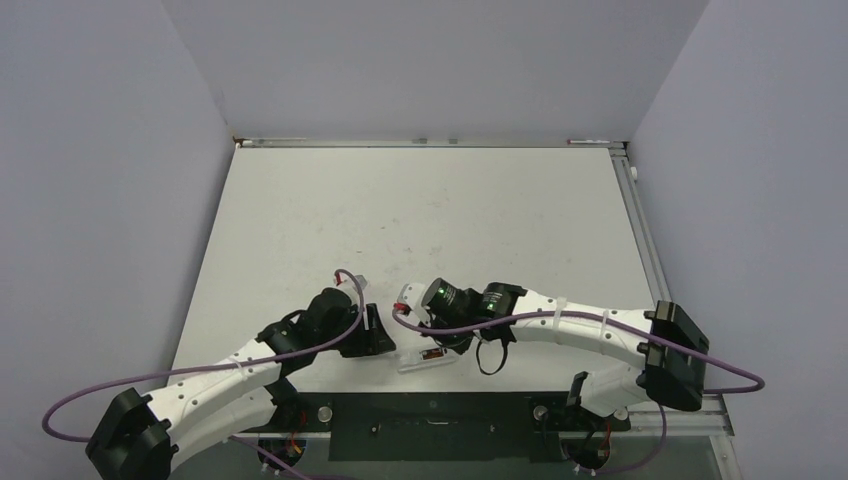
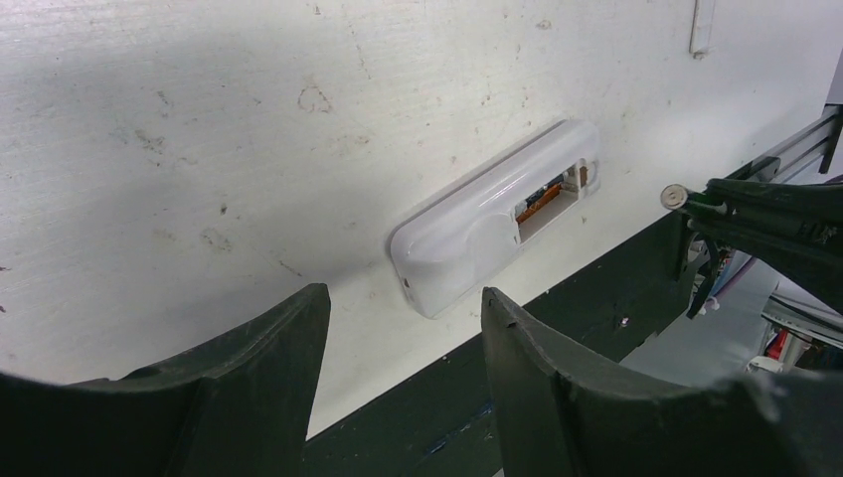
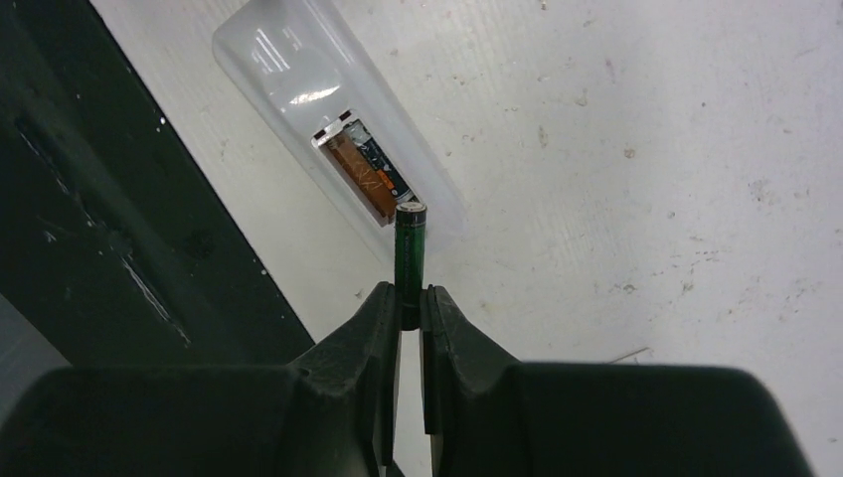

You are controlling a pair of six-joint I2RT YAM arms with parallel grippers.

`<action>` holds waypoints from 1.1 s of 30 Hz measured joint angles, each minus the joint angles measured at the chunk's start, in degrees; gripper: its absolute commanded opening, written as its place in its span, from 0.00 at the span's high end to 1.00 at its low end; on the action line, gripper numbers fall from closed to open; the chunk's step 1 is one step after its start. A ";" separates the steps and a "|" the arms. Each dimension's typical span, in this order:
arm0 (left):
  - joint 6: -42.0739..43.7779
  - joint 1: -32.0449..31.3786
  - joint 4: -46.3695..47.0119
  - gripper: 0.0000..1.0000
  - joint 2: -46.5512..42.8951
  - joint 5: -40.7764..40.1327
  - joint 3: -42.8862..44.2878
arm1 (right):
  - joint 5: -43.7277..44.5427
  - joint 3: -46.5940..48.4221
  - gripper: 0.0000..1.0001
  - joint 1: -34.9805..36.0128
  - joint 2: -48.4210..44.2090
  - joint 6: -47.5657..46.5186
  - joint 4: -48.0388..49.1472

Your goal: Load the batteries into the remote control

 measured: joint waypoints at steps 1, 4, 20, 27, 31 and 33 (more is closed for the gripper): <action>-0.11 0.00 0.00 0.46 -0.17 -0.02 -0.09 | -0.35 0.37 0.91 0.33 0.63 -1.88 -0.48; -0.48 0.00 0.02 0.46 -0.72 -0.02 -0.11 | -1.07 0.83 0.91 1.03 1.60 -6.45 -1.20; -3.87 0.00 0.26 0.45 -3.43 0.00 -3.08 | -1.73 1.92 0.91 3.30 7.72 -22.08 -2.08; -4.31 0.00 0.55 0.45 -3.41 0.00 -3.08 | -0.66 2.49 0.91 3.67 10.38 -24.57 -2.01; -4.46 0.00 0.55 0.45 -3.41 0.00 -3.10 | -0.31 2.99 0.91 3.85 10.95 -25.27 -1.64; -4.46 0.00 0.55 0.45 -3.41 0.00 -3.10 | -0.28 2.99 0.91 4.04 10.97 -25.57 -1.60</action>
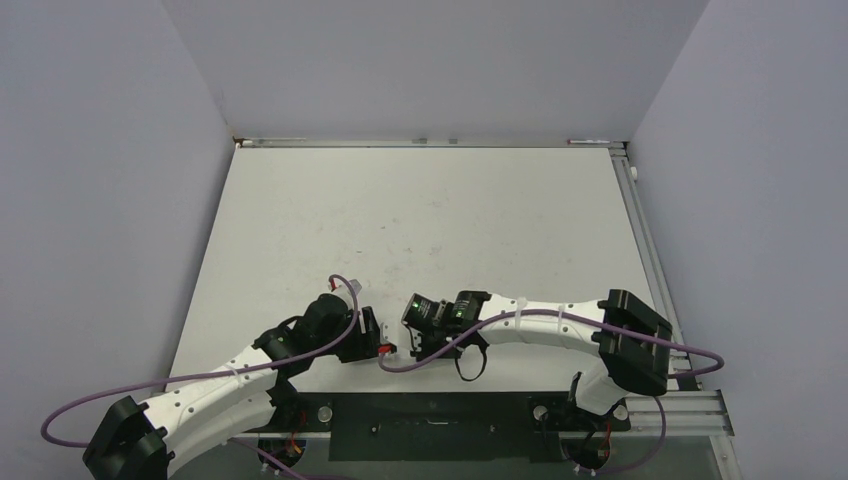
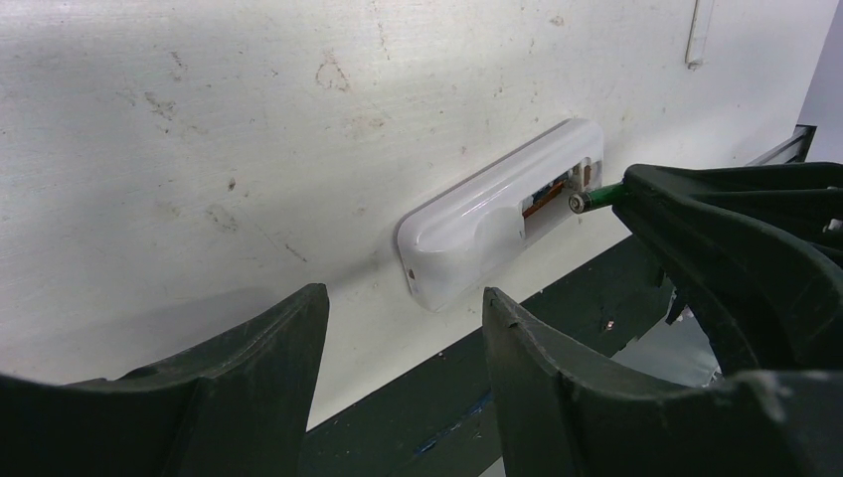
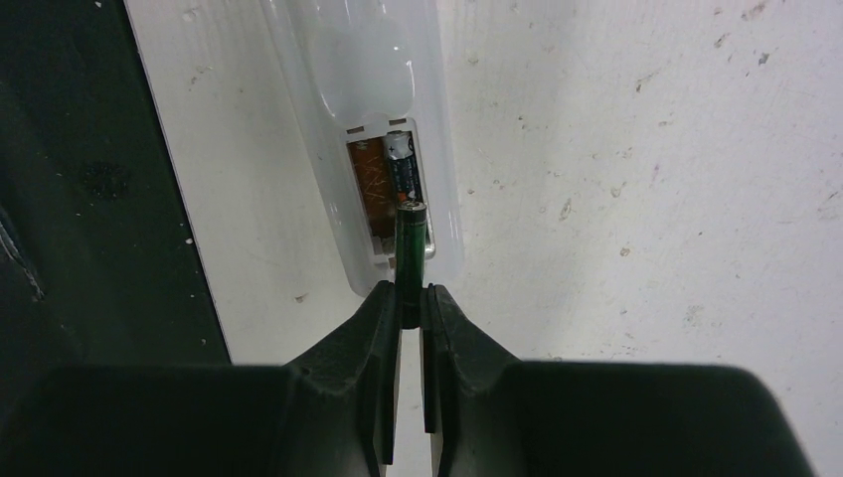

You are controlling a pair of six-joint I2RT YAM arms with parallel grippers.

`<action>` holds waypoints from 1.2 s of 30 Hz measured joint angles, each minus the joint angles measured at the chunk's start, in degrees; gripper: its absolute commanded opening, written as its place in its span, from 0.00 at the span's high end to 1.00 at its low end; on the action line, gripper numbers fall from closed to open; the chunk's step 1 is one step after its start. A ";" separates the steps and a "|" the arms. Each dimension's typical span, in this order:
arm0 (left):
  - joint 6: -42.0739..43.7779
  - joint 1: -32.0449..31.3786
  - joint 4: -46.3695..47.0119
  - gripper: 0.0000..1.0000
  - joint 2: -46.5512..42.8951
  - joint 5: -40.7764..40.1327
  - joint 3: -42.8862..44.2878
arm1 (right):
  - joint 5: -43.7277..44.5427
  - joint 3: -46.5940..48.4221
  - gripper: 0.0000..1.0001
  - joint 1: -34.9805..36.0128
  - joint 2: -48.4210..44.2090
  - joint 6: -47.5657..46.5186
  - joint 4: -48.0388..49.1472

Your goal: Load the batteries into the remote control

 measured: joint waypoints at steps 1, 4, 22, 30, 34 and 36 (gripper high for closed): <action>0.00 0.00 0.00 0.45 -0.02 0.02 0.00 | 0.00 0.02 0.91 0.04 0.00 -0.15 0.02; 0.00 0.00 0.00 0.45 -0.02 0.00 0.00 | -0.02 0.15 0.91 0.42 0.63 -0.46 0.04; 0.00 0.00 -0.02 0.44 -0.17 0.00 -0.33 | -0.07 0.46 0.85 1.51 3.48 -1.60 0.74; 0.00 0.00 -0.02 0.43 -0.17 0.00 -0.33 | -0.04 0.52 0.80 2.19 3.65 -1.86 0.85; 0.02 0.00 -0.02 0.42 -0.13 0.00 -0.33 | -0.04 0.66 0.78 2.25 3.65 -1.95 0.90; 0.02 0.00 -0.02 0.42 0.00 0.00 -0.33 | -0.02 0.66 0.78 2.25 3.65 -1.97 0.90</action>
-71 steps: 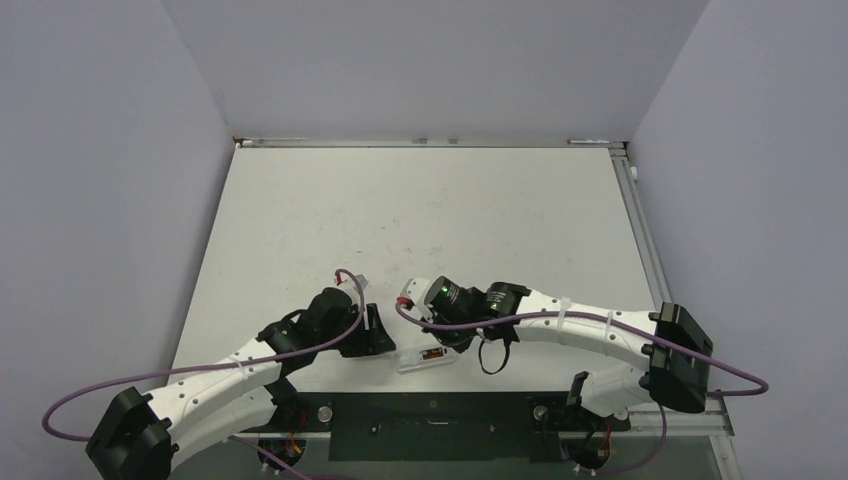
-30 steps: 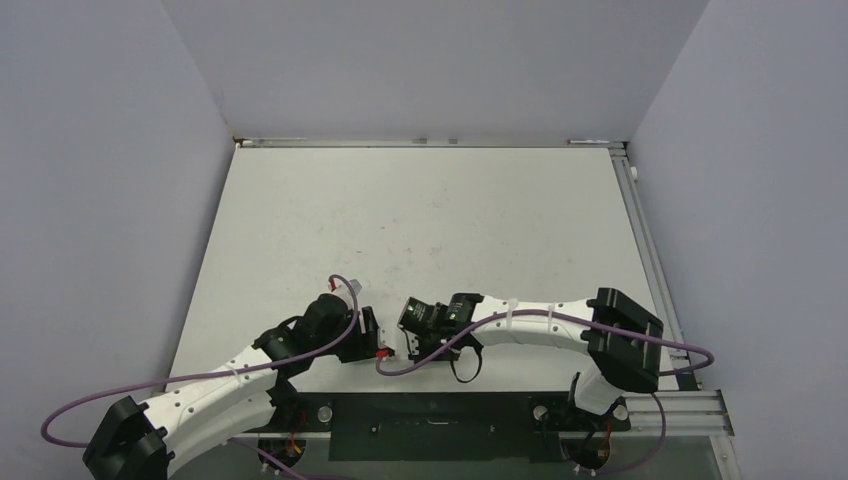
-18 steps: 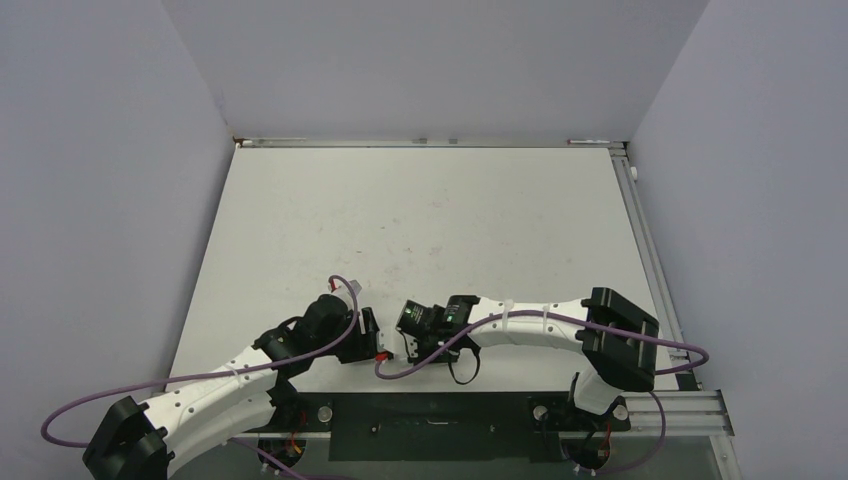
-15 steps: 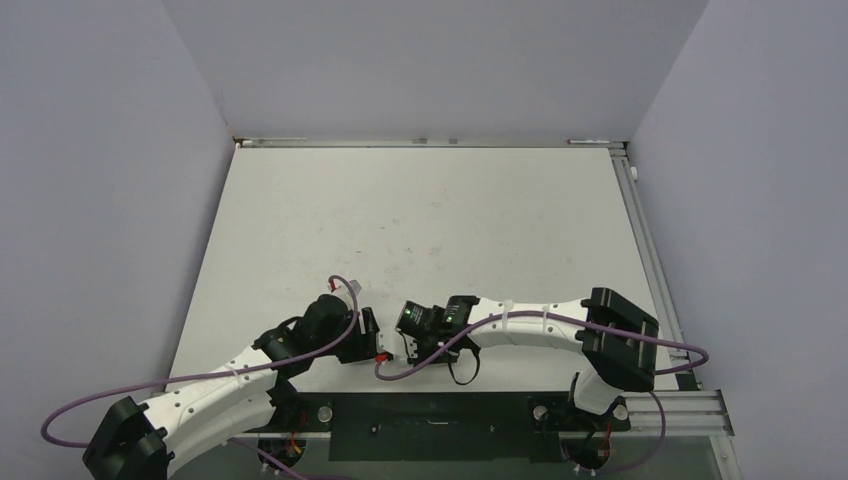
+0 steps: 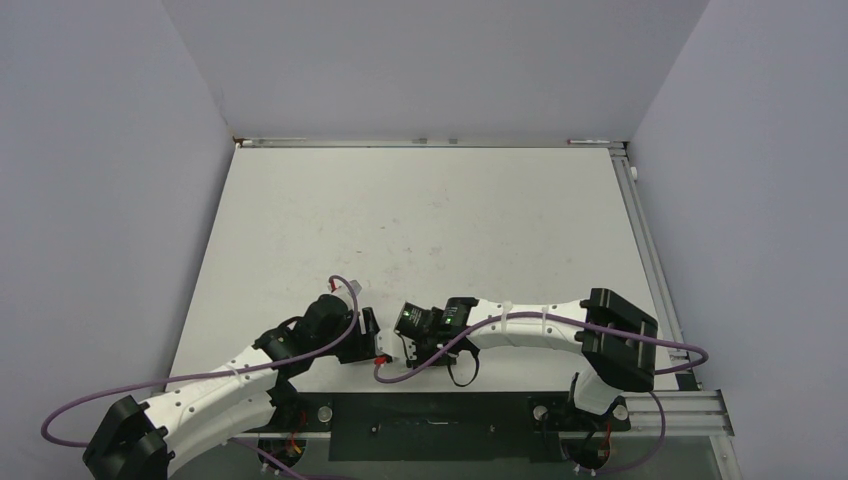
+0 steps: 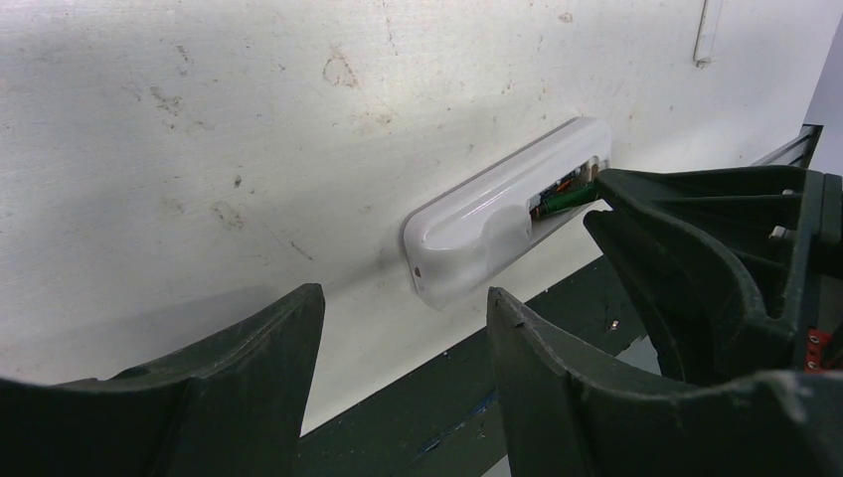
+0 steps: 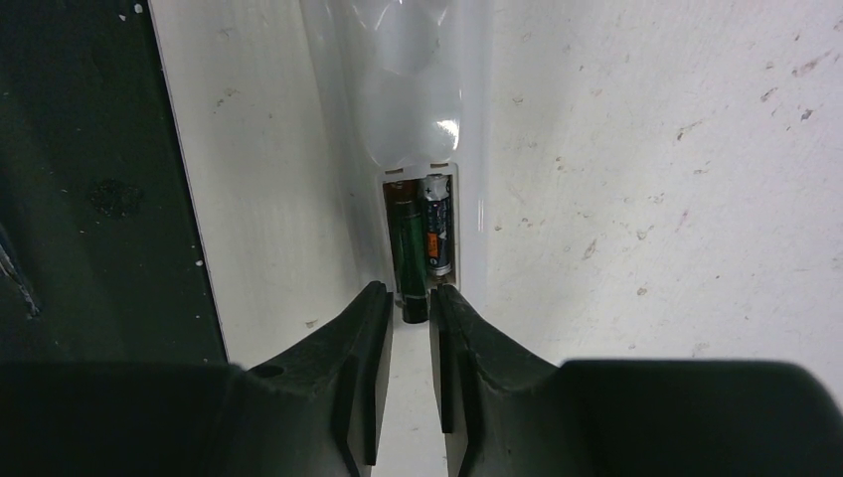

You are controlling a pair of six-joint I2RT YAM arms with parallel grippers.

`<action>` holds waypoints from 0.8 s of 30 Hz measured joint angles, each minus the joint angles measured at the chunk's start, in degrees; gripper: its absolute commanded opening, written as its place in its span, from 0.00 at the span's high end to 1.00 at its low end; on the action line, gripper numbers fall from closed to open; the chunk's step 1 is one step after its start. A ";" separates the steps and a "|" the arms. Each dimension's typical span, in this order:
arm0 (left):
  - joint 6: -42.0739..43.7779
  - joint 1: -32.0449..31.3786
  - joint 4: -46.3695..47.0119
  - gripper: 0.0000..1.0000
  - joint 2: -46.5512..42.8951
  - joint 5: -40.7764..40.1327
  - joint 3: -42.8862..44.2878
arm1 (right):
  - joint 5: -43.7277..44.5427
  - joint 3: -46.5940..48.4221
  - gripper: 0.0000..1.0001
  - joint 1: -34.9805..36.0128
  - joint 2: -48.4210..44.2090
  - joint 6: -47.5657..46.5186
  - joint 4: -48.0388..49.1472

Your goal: Load the batteries into the remote control

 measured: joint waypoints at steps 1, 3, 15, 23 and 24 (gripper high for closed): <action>0.00 0.00 0.02 0.42 0.07 0.00 0.00 | 0.02 0.00 0.77 0.02 0.00 0.02 0.02; 0.00 0.00 0.02 0.42 0.22 0.00 0.00 | 0.22 0.02 0.77 0.02 0.00 0.04 0.13; 0.02 0.00 0.39 0.41 1.29 0.26 0.00 | 7.54 0.04 0.76 0.00 -5.31 8.24 2.14; 0.02 0.00 2.21 0.41 3.76 1.57 0.00 | 14.10 -3.39 0.77 -0.50 -15.26 24.59 6.32; 0.02 0.00 2.45 0.41 3.98 1.64 0.00 | 14.69 -3.69 0.77 -0.63 -15.89 26.91 6.51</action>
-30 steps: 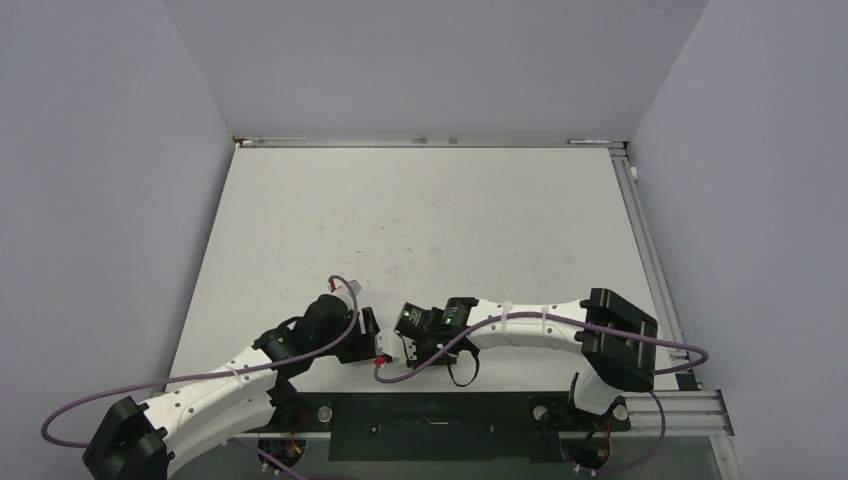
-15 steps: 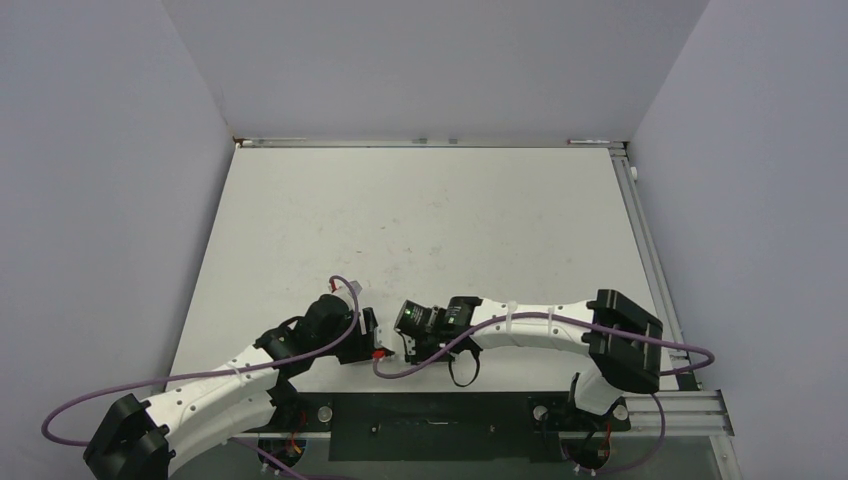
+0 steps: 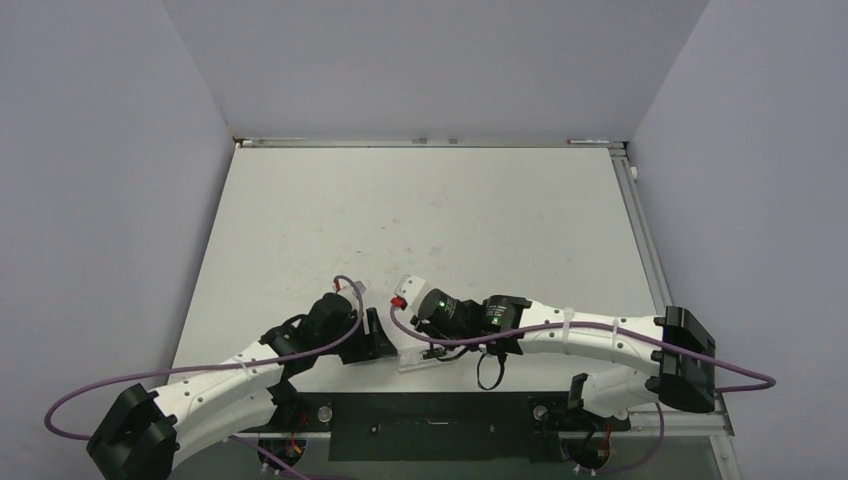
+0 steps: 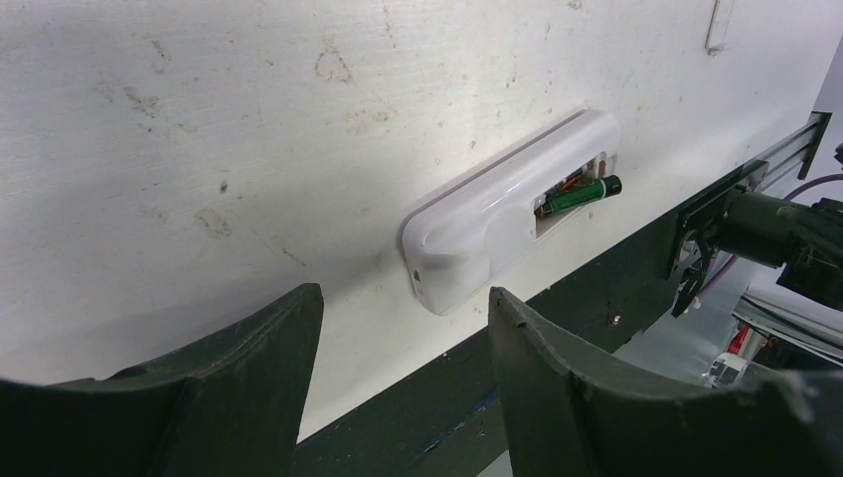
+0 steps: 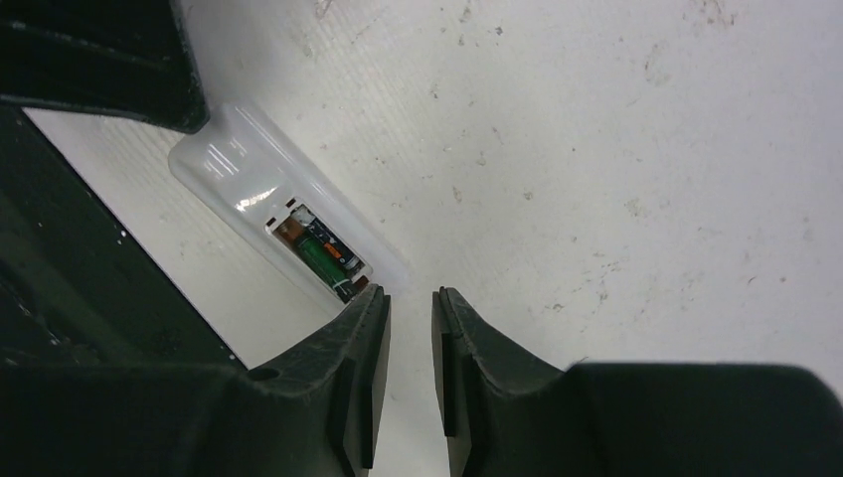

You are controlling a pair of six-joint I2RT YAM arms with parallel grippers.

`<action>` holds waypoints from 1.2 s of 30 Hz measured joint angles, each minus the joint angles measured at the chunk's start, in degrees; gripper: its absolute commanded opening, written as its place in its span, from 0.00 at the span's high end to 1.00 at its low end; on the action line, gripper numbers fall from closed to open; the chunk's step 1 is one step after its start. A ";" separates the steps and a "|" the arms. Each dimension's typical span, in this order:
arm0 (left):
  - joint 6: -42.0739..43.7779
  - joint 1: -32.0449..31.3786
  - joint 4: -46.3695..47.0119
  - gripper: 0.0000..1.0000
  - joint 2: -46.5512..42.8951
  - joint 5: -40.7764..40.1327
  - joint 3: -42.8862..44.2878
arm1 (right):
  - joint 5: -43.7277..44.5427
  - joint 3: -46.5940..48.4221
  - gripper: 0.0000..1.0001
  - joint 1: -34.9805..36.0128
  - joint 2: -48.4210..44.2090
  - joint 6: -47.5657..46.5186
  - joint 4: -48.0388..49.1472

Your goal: Load the batteries into the remote control

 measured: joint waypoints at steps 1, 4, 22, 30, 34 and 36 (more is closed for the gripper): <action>-0.02 0.00 0.22 0.41 0.15 0.09 0.00 | 0.42 -0.31 0.77 -0.20 -0.46 2.27 0.26; -0.07 0.00 1.16 0.42 0.70 0.35 -0.09 | 1.70 -2.03 0.75 -0.57 -1.46 8.41 1.57; -5.79 -4.68 10.10 0.47 4.17 1.14 -3.02 | 4.31 -12.70 0.78 -2.14 -5.03 31.98 8.85; -8.35 -7.69 13.97 0.54 7.34 0.09 -3.04 | 2.23 -15.08 0.78 -2.56 -5.07 35.01 10.64; -9.09 -8.00 15.34 0.58 8.83 -0.15 -3.04 | 1.60 -15.43 0.78 -2.56 -5.20 35.85 11.58; -9.27 -8.04 15.61 0.59 9.20 -0.20 -3.04 | 0.83 -16.04 0.78 -2.56 -5.42 36.30 12.22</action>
